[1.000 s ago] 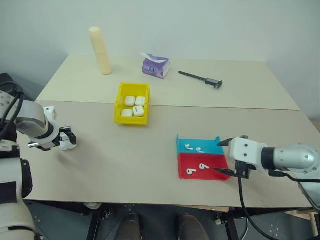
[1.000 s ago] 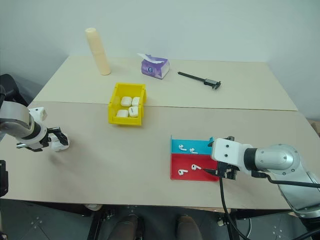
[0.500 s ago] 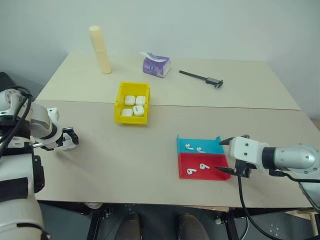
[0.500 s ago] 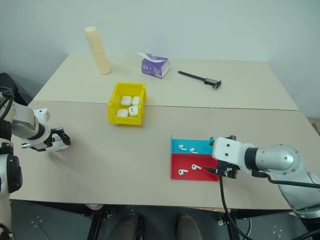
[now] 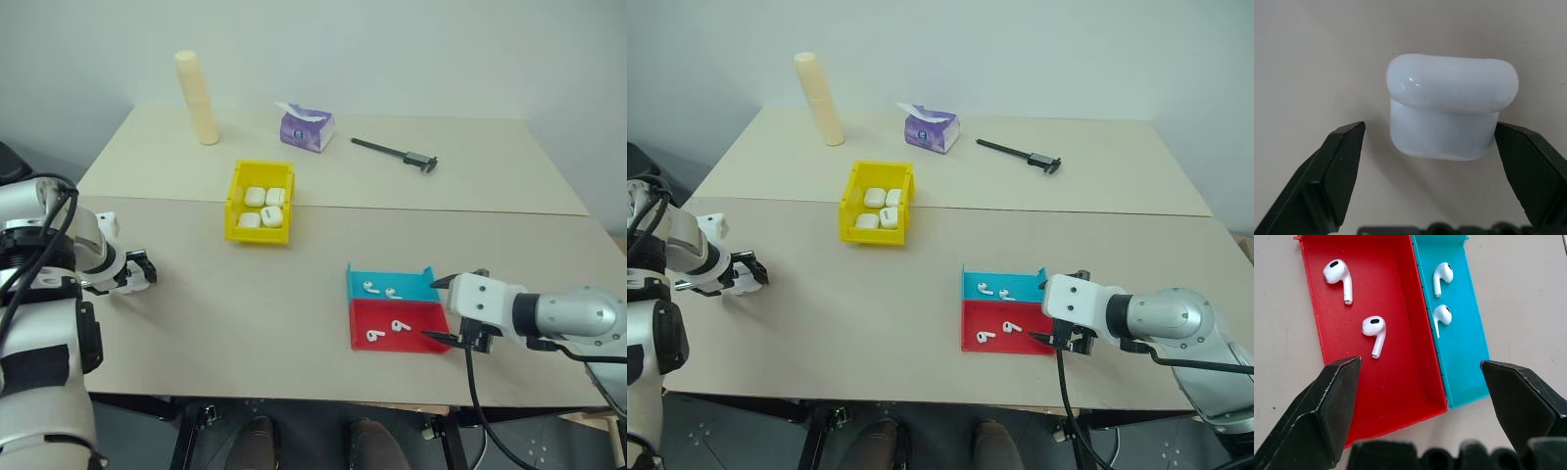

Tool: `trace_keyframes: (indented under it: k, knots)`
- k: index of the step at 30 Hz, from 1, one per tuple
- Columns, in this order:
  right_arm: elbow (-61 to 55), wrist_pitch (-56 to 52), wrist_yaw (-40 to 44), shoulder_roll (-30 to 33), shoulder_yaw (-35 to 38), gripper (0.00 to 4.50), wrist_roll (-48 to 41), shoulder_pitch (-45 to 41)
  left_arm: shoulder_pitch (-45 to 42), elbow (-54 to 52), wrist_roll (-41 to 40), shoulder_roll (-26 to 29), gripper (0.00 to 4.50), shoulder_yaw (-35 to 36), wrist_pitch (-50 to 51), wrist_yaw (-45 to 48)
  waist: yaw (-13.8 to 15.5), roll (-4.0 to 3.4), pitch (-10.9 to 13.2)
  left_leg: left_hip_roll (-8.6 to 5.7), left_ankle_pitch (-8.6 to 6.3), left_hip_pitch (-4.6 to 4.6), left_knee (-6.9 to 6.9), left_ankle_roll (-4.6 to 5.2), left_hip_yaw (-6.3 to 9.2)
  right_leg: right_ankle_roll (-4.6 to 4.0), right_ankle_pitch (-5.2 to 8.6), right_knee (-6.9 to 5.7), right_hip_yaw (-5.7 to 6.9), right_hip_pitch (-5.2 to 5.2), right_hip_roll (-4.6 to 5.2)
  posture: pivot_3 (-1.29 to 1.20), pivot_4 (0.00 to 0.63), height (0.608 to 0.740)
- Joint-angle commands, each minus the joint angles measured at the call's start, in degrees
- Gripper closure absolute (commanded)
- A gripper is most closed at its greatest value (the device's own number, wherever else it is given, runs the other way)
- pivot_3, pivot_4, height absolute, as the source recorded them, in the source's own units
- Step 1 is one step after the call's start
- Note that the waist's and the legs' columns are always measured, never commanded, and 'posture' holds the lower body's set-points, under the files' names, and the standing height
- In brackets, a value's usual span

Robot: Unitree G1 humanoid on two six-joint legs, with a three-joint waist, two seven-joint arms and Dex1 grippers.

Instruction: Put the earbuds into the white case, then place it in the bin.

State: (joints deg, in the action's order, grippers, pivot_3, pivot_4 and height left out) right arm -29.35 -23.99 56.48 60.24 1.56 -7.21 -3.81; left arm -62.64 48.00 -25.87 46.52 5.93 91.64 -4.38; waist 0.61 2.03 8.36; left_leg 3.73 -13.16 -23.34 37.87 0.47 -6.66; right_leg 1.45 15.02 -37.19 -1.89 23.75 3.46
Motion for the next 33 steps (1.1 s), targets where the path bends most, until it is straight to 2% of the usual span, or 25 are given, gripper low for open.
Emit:
trace_keyframes:
  k: [1, 3, 4, 6, 9, 10, 16, 20, 23, 24, 26, 28, 29, 31, 33]
  knots:
    - [-1.3, 0.2, -0.4, 0.7, 1.9, 0.02, 0.4, -0.2, 0.2, -3.0, 2.9, -0.2, 0.00, 0.0, -0.2, 2.4, 0.0, 0.00, 0.0, 0.00, 0.00, 0.00, 0.00, 0.00, 0.00, 0.00, 0.00, 0.00, 0.00, 0.00, 0.00, 0.00, 0.150, 0.740]
    - [-1.3, 0.2, -0.4, 0.7, 1.8, 0.02, 0.5, -0.3, 0.0, -2.6, 4.0, -0.5, 0.00, 1.1, 0.2, 3.3, 0.0, 0.00, 0.0, 0.00, 0.00, 0.00, 0.00, 0.00, 0.00, 0.00, 0.00, -0.01, 0.00, 0.00, 0.00, 0.00, 0.150, 0.740]
    - [-1.2, 0.2, -0.3, 0.7, 1.8, 0.00, 0.5, -0.3, 0.4, -3.4, 4.7, -0.7, 0.18, 0.7, 0.0, 3.7, 0.0, 0.00, 0.0, 0.00, 0.00, 0.00, 0.00, 0.00, 0.00, 0.00, 0.00, 0.00, 0.00, 0.00, 0.00, 0.00, 0.150, 0.740]
    - [-1.1, 0.3, -0.2, 0.8, 1.8, 0.00, 0.6, -0.5, 0.5, -3.5, 5.7, -1.1, 0.62, 1.2, 0.4, 4.5, 0.0, 0.00, 0.0, 0.00, 0.00, 0.00, 0.00, 0.00, 0.00, 0.00, 0.00, 0.00, 0.00, 0.00, 0.00, 0.00, 0.150, 0.740]
    - [-1.1, 0.3, 0.0, 1.0, 1.9, 0.00, 0.5, -0.7, 0.2, -3.0, 6.4, -1.6, 1.60, 1.3, 0.8, 5.7, -0.1, 0.00, 0.0, 0.01, 0.00, 0.00, 0.00, 0.00, 0.01, 0.00, 0.00, -0.01, -0.01, 0.00, 0.00, 0.00, 0.150, 0.740]
    - [-1.0, -0.1, 0.0, 1.0, 2.0, 0.00, 0.3, -0.9, 0.7, -4.4, 7.1, -1.9, 1.73, 0.9, 0.8, 5.7, -0.1, 0.00, 0.0, 0.01, 0.00, 0.01, 0.00, 0.00, 0.00, 0.00, 0.00, -0.02, -0.02, 0.00, 0.00, 0.00, 0.150, 0.740]
    - [-1.0, -0.1, 0.2, 1.2, 2.3, 0.00, 0.3, -1.6, 2.1, -8.5, 8.2, -2.3, 1.73, -0.2, 0.9, 7.3, 0.0, 0.00, 0.0, 0.01, 0.00, 0.01, 0.00, 0.01, 0.01, 0.00, 0.00, -0.03, -0.02, 0.00, 0.00, 0.00, 0.150, 0.740]
    - [-1.2, 0.2, 1.5, 2.3, 3.9, 0.00, -0.7, -2.1, 6.1, -21.6, 2.5, 0.2, 1.73, -6.2, 0.9, 11.8, 0.0, 0.00, 0.0, 0.01, 0.01, -0.02, 0.01, 0.00, 0.01, 0.00, 0.00, -0.09, -0.06, 0.07, 0.00, 0.00, 0.150, 0.740]
    - [-1.1, -0.5, 3.6, 3.9, 7.0, 0.00, -3.4, -3.8, 11.8, -40.7, -8.8, 5.9, 1.73, -7.7, 0.9, 16.8, -0.3, 0.01, 0.0, 0.05, 0.03, -0.18, 0.02, -0.04, 0.06, 0.00, 0.00, -0.31, -0.29, 0.40, 0.00, 0.00, 0.150, 0.740]
    - [-1.1, -1.2, 4.2, 4.3, 7.8, 0.00, -4.4, -4.3, 13.5, -46.2, -11.6, 7.4, 1.73, -7.2, 0.9, 18.1, -0.4, 0.01, 0.0, 0.06, 0.06, -0.23, 0.02, -0.11, 0.13, 0.00, 0.00, -0.34, -0.36, 0.49, -0.01, 0.00, 0.150, 0.740]
    - [-1.6, -6.9, 6.5, 6.4, 9.1, 0.00, -8.6, -6.6, 18.5, -60.8, -14.0, 7.0, 1.73, -1.9, 0.9, 20.1, -0.5, -0.01, 0.0, 0.08, 0.17, -0.20, 0.01, -0.30, 0.15, 0.00, 0.00, -0.34, -0.38, 0.48, -0.02, 0.00, 0.150, 0.740]
    - [-2.2, -10.8, 9.0, 8.6, 9.6, 0.00, -12.1, -8.3, 24.0, -70.9, -14.1, 6.1, 1.73, 1.8, -3.0, 21.1, -0.5, -0.06, 0.0, 0.07, 0.03, -0.08, 0.01, -0.05, 0.10, 0.00, 0.00, -0.36, -0.47, 0.40, 0.00, 0.00, 0.150, 0.740]
    - [-2.7, -11.3, 10.5, 9.7, 9.7, 0.00, -13.4, -9.1, 28.7, -75.4, -12.1, 3.4, 1.73, 3.7, -10.8, 20.3, -0.5, -0.14, -0.1, 0.08, -0.01, 0.03, 0.01, 0.01, 0.08, -0.01, 0.01, -0.38, -0.50, 0.33, 0.00, 0.00, 0.150, 0.740]
    - [-3.6, -11.1, 12.6, 12.2, 8.8, 0.00, -14.1, -10.1, 35.4, -81.3, -9.2, 2.4, 1.73, 3.1, -21.0, 22.0, -0.5, -0.17, -0.1, 0.09, -0.03, 0.18, -0.01, 0.04, 0.10, -0.04, 0.03, -0.42, -0.51, 0.21, -0.01, 0.00, 0.150, 0.740]
    - [-3.7, -11.1, 13.6, 14.3, 6.6, 0.00, -13.5, -11.8, 44.1, -84.2, -3.9, -1.3, 1.73, 2.9, -42.5, 28.1, -0.7, -0.20, -0.1, 0.11, -0.02, 0.19, -0.01, 0.04, 0.10, -0.07, 0.02, -0.39, -0.52, 0.24, -0.04, 0.00, 0.150, 0.740]
